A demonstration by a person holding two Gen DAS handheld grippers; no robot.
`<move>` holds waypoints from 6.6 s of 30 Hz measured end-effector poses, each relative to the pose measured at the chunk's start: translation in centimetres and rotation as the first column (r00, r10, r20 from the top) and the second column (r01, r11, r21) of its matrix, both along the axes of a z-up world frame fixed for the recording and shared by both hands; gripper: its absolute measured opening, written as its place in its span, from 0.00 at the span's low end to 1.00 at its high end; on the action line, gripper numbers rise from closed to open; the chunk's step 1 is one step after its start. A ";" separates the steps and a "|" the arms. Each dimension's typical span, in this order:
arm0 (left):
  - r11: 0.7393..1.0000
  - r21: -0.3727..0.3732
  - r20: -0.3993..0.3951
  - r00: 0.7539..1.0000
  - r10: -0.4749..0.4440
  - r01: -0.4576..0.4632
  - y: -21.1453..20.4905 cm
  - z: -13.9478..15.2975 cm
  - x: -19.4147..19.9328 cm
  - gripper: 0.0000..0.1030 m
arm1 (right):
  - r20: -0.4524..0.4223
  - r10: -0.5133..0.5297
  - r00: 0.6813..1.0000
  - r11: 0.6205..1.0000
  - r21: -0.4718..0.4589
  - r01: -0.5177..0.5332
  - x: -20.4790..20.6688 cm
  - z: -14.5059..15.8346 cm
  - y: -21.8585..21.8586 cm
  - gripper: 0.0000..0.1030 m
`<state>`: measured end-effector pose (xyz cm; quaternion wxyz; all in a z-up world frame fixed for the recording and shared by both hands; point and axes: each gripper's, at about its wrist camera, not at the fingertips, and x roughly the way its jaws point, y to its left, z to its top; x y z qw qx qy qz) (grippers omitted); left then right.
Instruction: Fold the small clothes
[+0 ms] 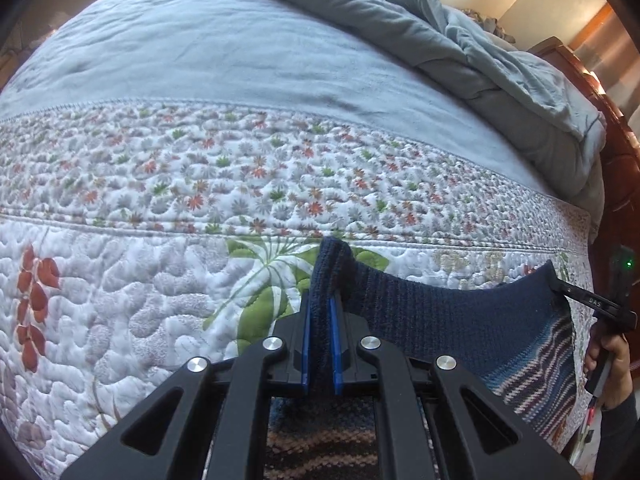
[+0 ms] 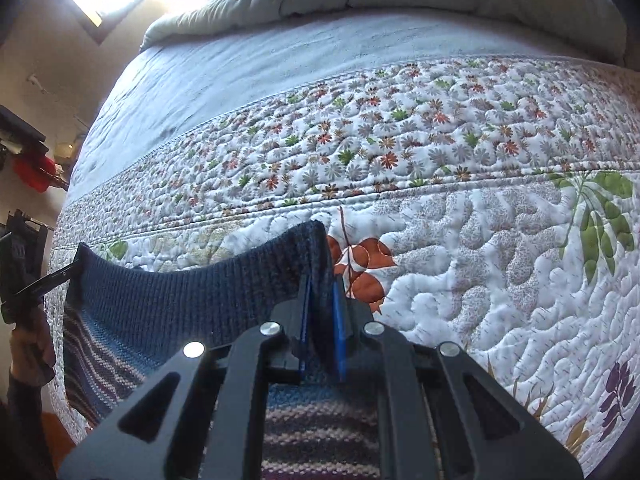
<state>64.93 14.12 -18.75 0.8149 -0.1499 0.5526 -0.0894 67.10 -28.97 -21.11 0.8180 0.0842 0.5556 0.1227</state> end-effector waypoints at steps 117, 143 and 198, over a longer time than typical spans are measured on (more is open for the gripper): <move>0.904 -0.420 -0.121 0.982 -0.148 0.085 6.4 -4.9 -7.6 0.95 | 0.259 0.826 0.501 0.417 -0.879 -0.233 -35.8 -7.4 43.3 0.65; 0.948 -0.266 -0.171 0.959 -0.225 0.175 3.9 -4.6 -5.5 0.25 | 0.328 0.753 0.570 0.544 -0.798 -0.260 -32.1 -6.6 42.3 0.24; 0.939 0.235 -0.051 0.968 -0.245 0.250 -23.0 17.1 -3.3 0.21 | 0.692 0.252 0.677 0.962 -0.254 -0.098 -30.7 11.6 15.7 0.10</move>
